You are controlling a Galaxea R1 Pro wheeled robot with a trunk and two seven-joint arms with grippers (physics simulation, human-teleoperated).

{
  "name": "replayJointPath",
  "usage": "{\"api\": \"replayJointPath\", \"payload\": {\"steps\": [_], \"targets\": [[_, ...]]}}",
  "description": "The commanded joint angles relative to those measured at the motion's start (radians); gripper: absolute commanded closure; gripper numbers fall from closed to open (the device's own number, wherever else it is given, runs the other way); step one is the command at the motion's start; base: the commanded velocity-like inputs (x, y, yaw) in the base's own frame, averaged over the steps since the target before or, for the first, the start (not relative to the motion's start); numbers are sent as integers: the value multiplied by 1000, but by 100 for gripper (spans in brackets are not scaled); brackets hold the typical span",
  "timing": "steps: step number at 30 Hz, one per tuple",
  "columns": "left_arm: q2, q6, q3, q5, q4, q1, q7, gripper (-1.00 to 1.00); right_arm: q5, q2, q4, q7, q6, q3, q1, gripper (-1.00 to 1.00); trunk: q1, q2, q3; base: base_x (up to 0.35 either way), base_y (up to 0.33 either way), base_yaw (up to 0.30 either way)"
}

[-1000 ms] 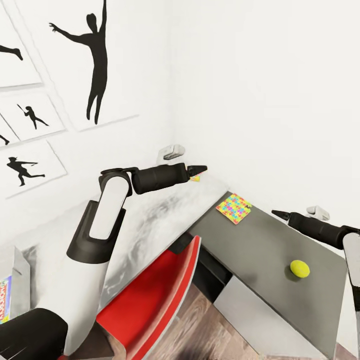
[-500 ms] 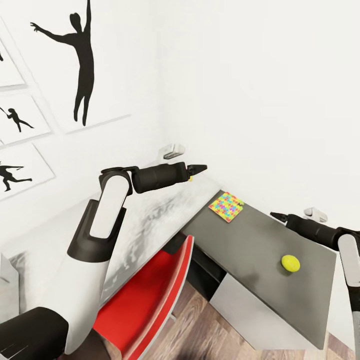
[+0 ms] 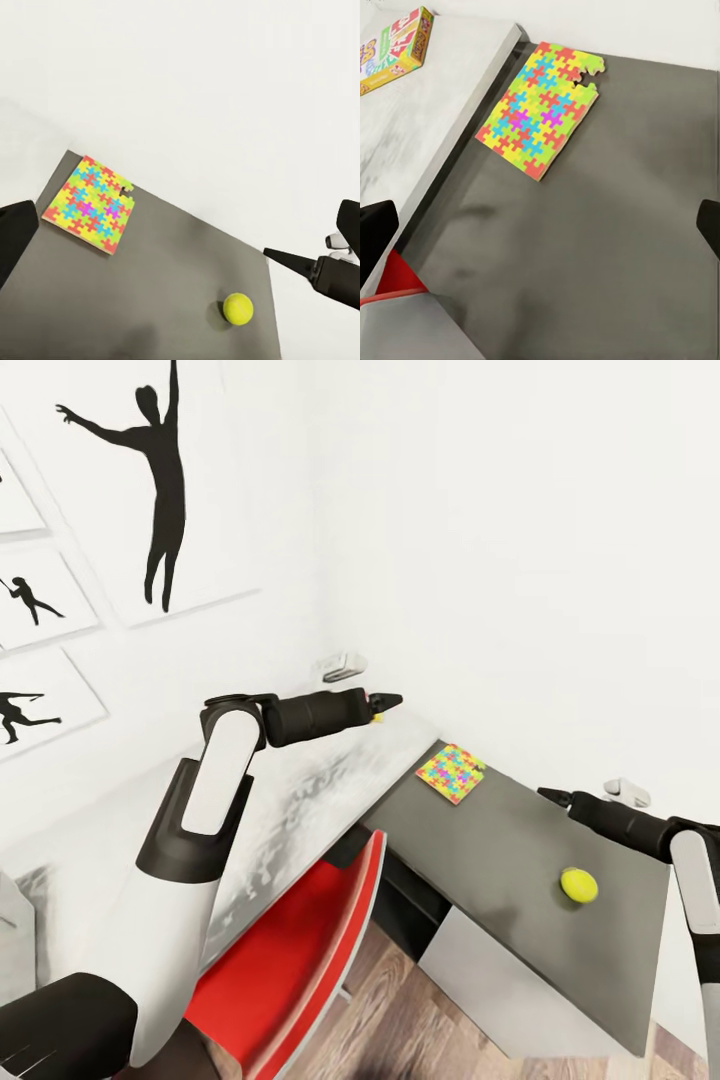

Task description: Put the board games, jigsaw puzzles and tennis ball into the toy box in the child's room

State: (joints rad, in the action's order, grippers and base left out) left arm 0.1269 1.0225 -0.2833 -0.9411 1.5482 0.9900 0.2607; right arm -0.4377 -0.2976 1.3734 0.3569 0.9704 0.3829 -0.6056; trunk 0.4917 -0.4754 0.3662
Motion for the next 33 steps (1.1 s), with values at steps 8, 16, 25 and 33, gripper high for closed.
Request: {"api": "replayJointPath", "payload": {"steps": [8,16,25,33], "targets": [[5,2,-3,-12,-43,3,47,-100,9,2,-15,2,2,-23,-2,-100,0,-2,2,0,0,-179],[8,2,-4,-13,-84,13,57,-100,10,3,-64,-43,-5,-66,-7,-100,0,-2,2,0,0,-248],[10,3,-4,-13,-99,16,61,-100,9,25,-144,-149,-66,-125,-26,-100,0,-2,2,0,0,-270],[10,3,-5,-21,-98,13,62,-100,9,42,-196,-258,-92,-164,-60,-100,0,-2,2,0,0,-265]]}}
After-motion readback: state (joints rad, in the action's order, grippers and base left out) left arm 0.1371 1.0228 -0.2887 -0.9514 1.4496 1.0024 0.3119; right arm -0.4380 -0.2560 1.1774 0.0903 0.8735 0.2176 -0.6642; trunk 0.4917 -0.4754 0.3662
